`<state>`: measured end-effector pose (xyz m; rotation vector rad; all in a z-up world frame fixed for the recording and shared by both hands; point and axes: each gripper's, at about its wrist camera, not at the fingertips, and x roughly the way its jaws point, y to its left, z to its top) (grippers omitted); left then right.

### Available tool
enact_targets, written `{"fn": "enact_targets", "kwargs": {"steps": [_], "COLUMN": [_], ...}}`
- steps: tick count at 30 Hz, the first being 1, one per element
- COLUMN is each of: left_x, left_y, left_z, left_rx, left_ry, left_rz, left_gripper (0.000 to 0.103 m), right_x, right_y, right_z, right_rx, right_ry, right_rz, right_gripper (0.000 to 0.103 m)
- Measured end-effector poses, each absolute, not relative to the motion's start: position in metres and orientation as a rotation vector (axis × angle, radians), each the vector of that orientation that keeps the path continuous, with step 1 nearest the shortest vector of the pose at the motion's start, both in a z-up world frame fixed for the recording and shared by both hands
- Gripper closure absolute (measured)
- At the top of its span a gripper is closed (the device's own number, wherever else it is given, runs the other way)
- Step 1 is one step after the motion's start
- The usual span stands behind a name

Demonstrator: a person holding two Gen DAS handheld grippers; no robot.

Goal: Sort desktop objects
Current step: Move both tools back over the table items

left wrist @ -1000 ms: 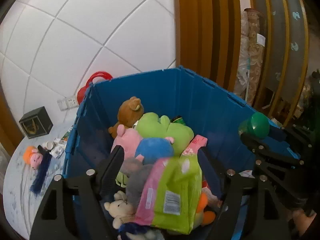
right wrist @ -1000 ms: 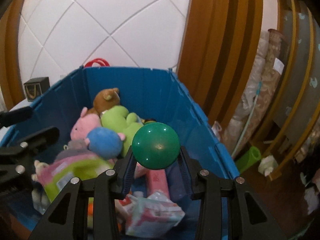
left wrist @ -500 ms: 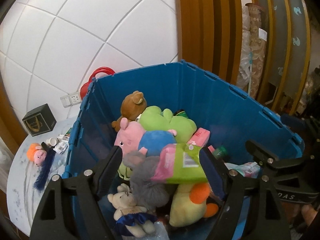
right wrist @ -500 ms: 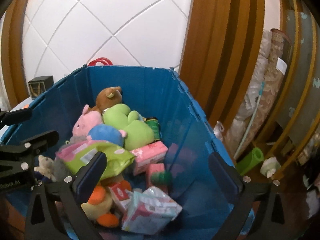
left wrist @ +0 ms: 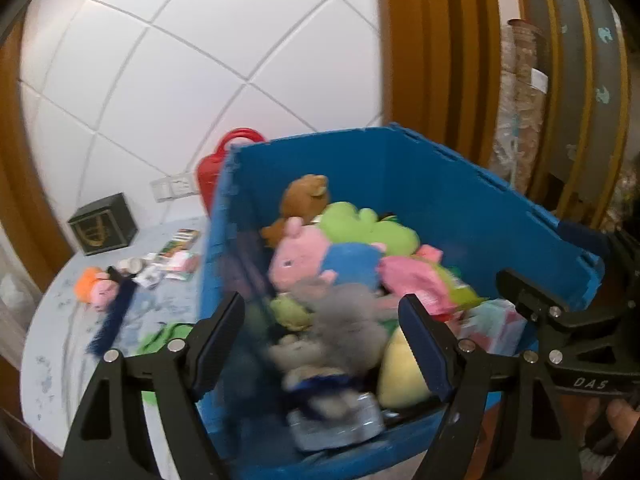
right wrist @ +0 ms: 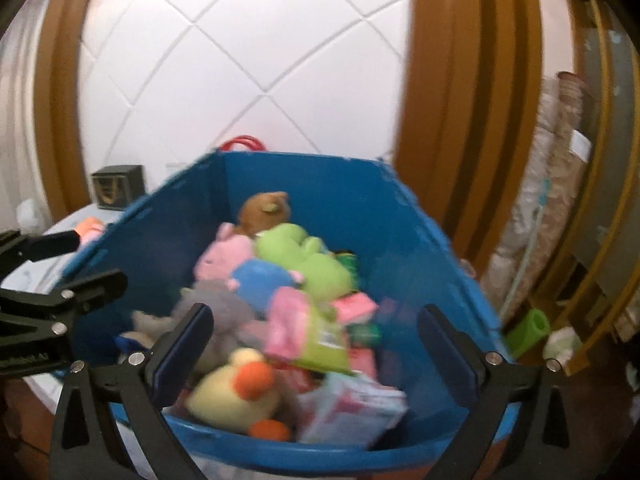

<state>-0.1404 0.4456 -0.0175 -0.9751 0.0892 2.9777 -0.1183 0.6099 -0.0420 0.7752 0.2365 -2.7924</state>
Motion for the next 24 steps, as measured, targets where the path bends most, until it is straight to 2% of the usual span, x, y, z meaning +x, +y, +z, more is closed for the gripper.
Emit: {"fn": "enact_targets", "kwargs": {"steps": [11, 20, 24], "left_x": [-0.102, -0.088, -0.092], "left_y": [0.315, 0.173, 0.11], "left_z": [-0.012, -0.03, -0.036], "left_rx": [-0.948, -1.029, -1.077], "left_ry": [-0.027, 0.145, 0.127], "left_rz": [3.123, 3.116, 3.104], "left_gripper": [0.024, 0.024, 0.024], "right_x": [-0.103, -0.086, -0.084], "right_y": [0.493, 0.352, 0.3], "right_z": [-0.025, -0.018, -0.018], "right_rx": [0.67, 0.628, 0.643], "right_ry": [0.284, 0.283, 0.279], "right_rz": [-2.716, -2.749, -2.766], "right_gripper": [0.0, 0.0, 0.0]}}
